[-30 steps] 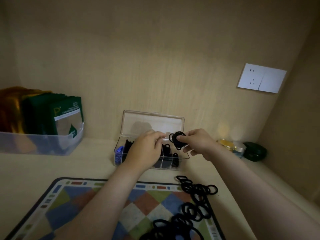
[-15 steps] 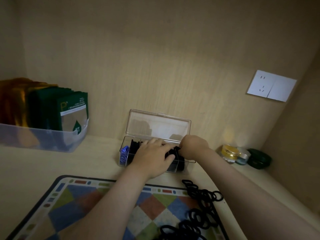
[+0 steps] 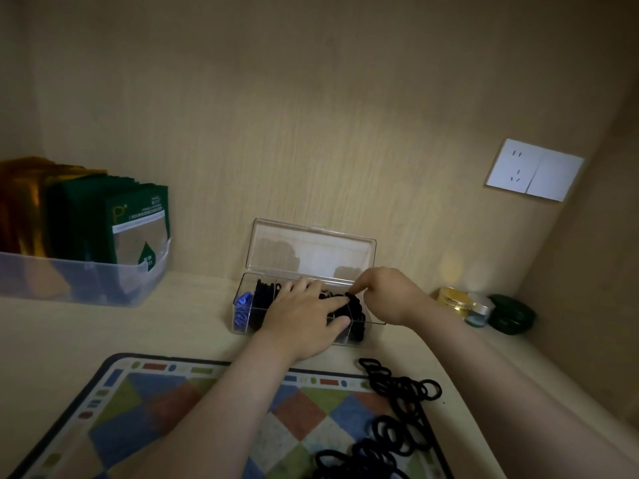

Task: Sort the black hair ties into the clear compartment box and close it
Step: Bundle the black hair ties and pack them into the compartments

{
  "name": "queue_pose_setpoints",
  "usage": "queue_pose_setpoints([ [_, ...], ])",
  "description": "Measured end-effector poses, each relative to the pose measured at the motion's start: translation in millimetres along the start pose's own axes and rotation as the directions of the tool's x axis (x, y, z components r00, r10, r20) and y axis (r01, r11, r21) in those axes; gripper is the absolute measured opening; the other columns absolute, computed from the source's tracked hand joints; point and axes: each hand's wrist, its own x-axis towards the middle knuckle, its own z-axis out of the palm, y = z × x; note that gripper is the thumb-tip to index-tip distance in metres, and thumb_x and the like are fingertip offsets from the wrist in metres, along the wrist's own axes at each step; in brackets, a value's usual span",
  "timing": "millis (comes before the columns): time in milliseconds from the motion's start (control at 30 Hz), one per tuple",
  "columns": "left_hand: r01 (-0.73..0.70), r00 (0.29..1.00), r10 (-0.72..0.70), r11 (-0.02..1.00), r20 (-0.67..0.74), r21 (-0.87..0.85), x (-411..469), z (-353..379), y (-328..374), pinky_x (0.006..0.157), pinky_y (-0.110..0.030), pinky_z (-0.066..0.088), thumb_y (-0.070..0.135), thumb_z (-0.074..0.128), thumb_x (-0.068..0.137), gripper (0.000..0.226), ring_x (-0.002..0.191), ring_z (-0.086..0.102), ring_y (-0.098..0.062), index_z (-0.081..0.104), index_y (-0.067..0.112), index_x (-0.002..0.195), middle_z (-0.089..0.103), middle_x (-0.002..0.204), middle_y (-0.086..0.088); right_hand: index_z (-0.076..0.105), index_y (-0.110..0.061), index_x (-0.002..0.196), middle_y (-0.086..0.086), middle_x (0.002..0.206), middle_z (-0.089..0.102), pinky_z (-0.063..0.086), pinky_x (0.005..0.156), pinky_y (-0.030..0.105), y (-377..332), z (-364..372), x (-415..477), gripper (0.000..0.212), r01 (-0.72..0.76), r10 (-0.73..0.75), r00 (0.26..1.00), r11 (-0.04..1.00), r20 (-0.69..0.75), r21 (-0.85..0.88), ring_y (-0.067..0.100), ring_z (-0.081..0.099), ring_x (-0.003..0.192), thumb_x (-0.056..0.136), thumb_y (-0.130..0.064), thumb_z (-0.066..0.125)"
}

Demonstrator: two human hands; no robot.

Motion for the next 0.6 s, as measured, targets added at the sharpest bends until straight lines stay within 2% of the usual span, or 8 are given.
queue_pose_setpoints([
  [100,-0.008,0.998,0.005,0.999,-0.060,-0.049,-0.8,0.9,-0.4,0.112,-0.037,0.024,0.060,0.035,0.096,0.050,0.134,0.032,-0.018,0.039,0.046,0.143,0.044,0.145,0.009,0.073,-0.027,0.112,0.002,0.111,0.071,0.040,0.097,0.040,-0.9,11.8,-5.1,0.041,0.085,-0.076,0.995,0.984,0.061,-0.159,0.024,0.058,0.108,0.087,-0.016,0.043],
  [167,-0.019,0.995,0.012,0.997,-0.096,-0.073,-2.1,1.1,-0.1,0.111,-0.036,0.025,0.059,0.040,0.095,0.048,0.131,0.035,-0.016,0.040,0.045,0.141,0.046,0.142,0.011,0.073,-0.026,0.107,0.002,0.106,0.070,0.035,0.093,0.039,-0.2,16.4,-7.7,0.038,0.107,-0.090,0.992,0.974,0.089,-0.201,0.026,0.055,0.107,0.087,-0.020,0.041],
  [233,-0.026,0.993,0.014,0.994,-0.118,-0.105,-3.3,0.3,0.4,0.111,-0.035,0.024,0.057,0.043,0.094,0.048,0.132,0.036,-0.015,0.040,0.045,0.141,0.045,0.141,0.012,0.073,-0.026,0.111,0.003,0.111,0.070,0.037,0.094,0.039,0.4,14.2,-10.6,0.040,0.108,-0.097,0.992,0.982,0.079,-0.155,0.026,0.054,0.111,0.088,-0.018,0.041],
  [300,-0.044,0.987,0.023,0.990,-0.156,-0.136,-4.6,-2.0,2.8,0.112,-0.034,0.024,0.053,0.046,0.094,0.048,0.132,0.035,-0.012,0.042,0.042,0.141,0.045,0.138,0.013,0.068,-0.021,0.126,0.004,0.128,0.067,0.040,0.104,0.037,2.3,6.5,-15.2,0.045,0.092,-0.091,0.995,0.996,0.031,-0.016,0.025,0.054,0.123,0.090,-0.011,0.042],
  [333,-0.065,0.981,0.037,0.988,-0.188,-0.142,-5.3,-3.7,5.4,0.111,-0.032,0.025,0.051,0.048,0.094,0.046,0.130,0.036,-0.010,0.045,0.040,0.139,0.047,0.134,0.014,0.065,-0.018,0.131,0.004,0.135,0.063,0.039,0.108,0.032,3.5,1.7,-18.6,0.047,0.076,-0.077,0.997,0.995,0.005,0.064,0.021,0.052,0.129,0.091,-0.009,0.042],
  [400,-0.119,0.963,0.076,0.981,-0.259,-0.154,-6.1,-7.7,13.3,0.106,-0.028,0.030,0.045,0.050,0.094,0.038,0.121,0.039,-0.007,0.053,0.037,0.131,0.050,0.122,0.015,0.063,-0.015,0.133,0.001,0.138,0.061,0.036,0.105,0.019,7.7,-6.7,-28.5,0.046,0.065,-0.058,0.997,0.984,-0.046,0.166,0.014,0.052,0.130,0.093,-0.005,0.042],
  [500,-0.180,0.945,0.113,0.963,-0.306,-0.201,-8.1,-14.7,29.6,0.091,-0.025,0.038,0.036,0.054,0.094,0.020,0.105,0.044,-0.004,0.061,0.035,0.112,0.052,0.105,0.017,0.073,-0.020,0.115,-0.006,0.116,0.071,0.044,0.094,0.018,18.4,-13.3,-45.6,0.038,0.073,-0.046,0.993,0.963,-0.108,0.260,0.008,0.062,0.111,0.092,-0.004,0.047],
  [600,-0.200,0.967,0.150,0.948,-0.204,-0.249,-12.9,-16.5,46.8,0.072,-0.026,0.046,0.030,0.056,0.093,0.012,0.081,0.049,0.000,0.065,0.034,0.099,0.054,0.086,0.018,0.077,-0.028,0.100,-0.017,0.090,0.069,0.044,0.070,0.012,30.6,-12.0,-66.3,0.027,0.064,-0.044,0.996,0.962,-0.080,0.265,-0.002,0.063,0.084,0.091,-0.012,0.057],
])
